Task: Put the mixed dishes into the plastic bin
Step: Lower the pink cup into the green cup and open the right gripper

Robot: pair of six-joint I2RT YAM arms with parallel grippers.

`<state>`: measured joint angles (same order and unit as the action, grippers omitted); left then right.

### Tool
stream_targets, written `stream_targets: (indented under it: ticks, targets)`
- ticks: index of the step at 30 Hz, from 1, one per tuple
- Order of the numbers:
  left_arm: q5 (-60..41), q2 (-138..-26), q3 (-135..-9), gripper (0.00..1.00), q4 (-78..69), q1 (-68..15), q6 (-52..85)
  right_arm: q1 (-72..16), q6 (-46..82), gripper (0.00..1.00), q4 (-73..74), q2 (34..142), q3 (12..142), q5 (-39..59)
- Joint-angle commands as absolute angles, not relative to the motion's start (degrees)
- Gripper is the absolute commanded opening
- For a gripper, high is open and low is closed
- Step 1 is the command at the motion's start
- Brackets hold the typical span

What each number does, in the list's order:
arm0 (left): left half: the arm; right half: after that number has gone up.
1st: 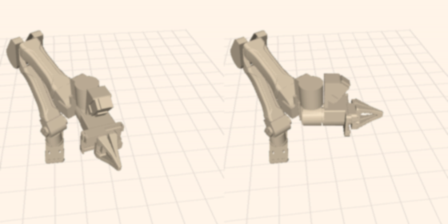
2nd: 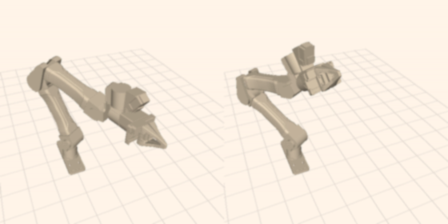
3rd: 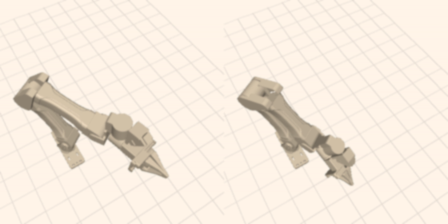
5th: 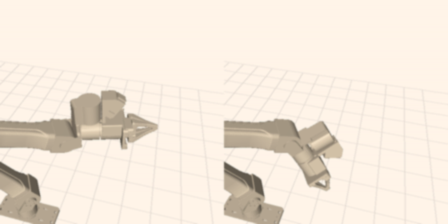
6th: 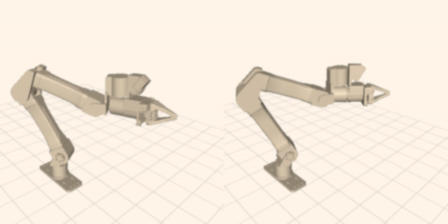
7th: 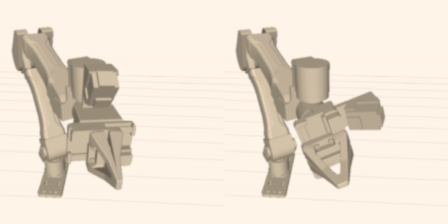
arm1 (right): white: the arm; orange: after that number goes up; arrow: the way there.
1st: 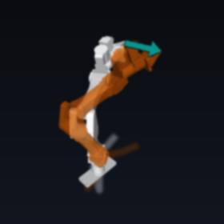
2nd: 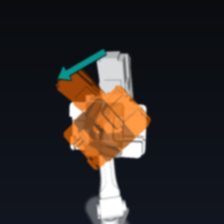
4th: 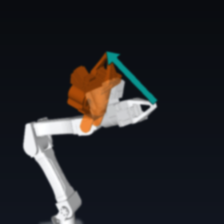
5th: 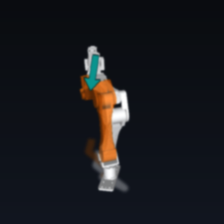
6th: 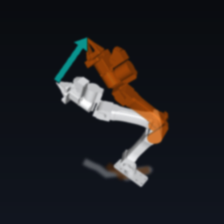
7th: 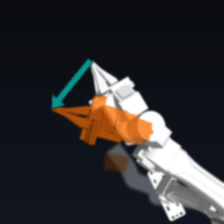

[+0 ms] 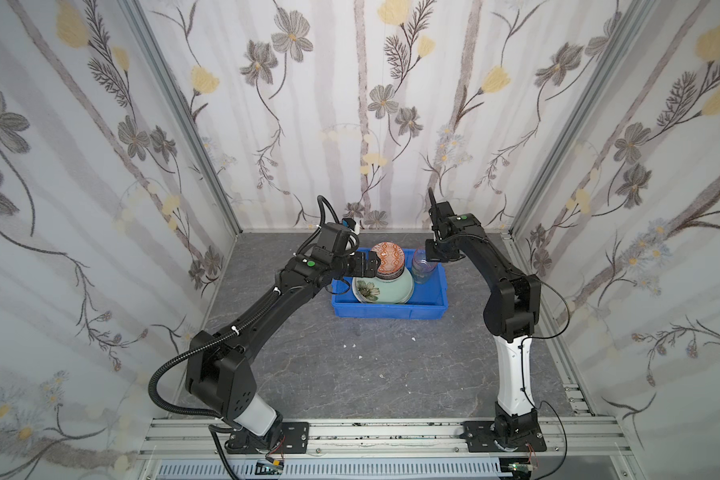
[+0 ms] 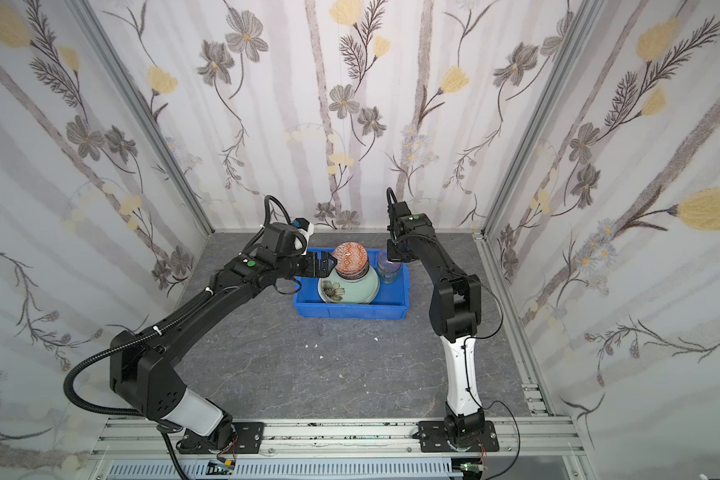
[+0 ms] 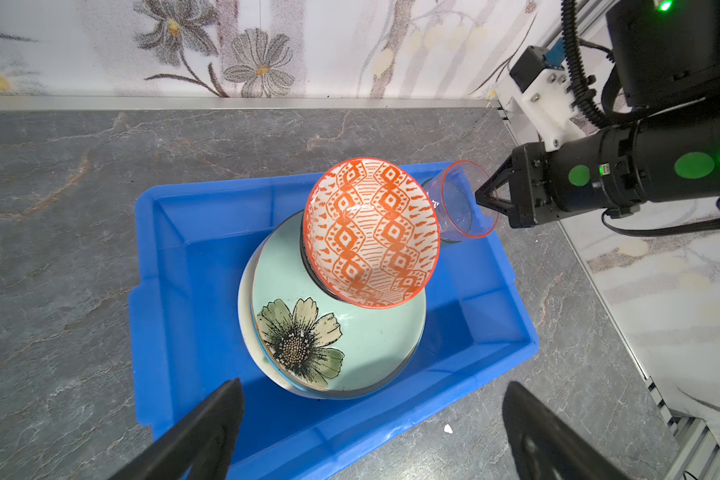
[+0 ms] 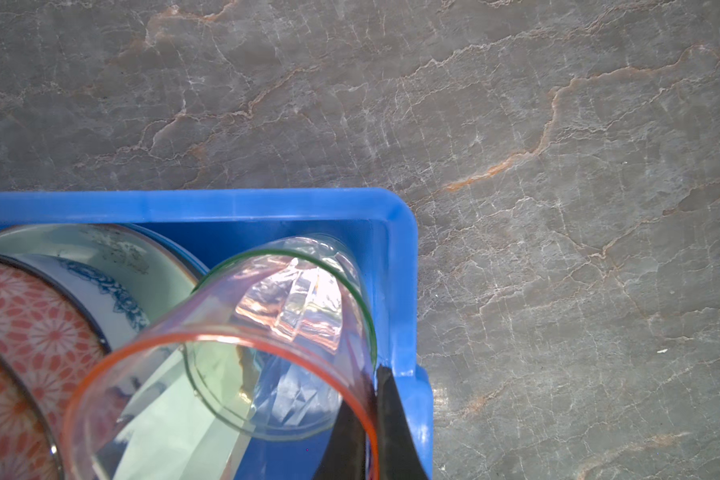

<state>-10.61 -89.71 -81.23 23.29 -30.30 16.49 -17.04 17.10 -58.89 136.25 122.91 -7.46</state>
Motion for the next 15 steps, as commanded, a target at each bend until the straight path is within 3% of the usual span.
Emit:
stream_targets:
  ticks: [1, 9, 15]
  targets:
    - [-10.4, -89.4, -81.0, 1.0, 22.1, -30.2, 16.0, -17.1, 17.6, 0.1, -56.5, 136.3, 123.3, -8.1]
    - [-10.5, -89.3, -81.0, 1.0, 22.1, -30.1, 16.1, -17.1, 17.8, 0.26, -56.6, 134.1, 123.3, -8.2]
    - [-10.9, -89.7, -81.1, 1.0, 22.1, -30.1, 16.2, -17.3, 17.7, 0.3, -57.1, 132.4, 123.3, -8.4]
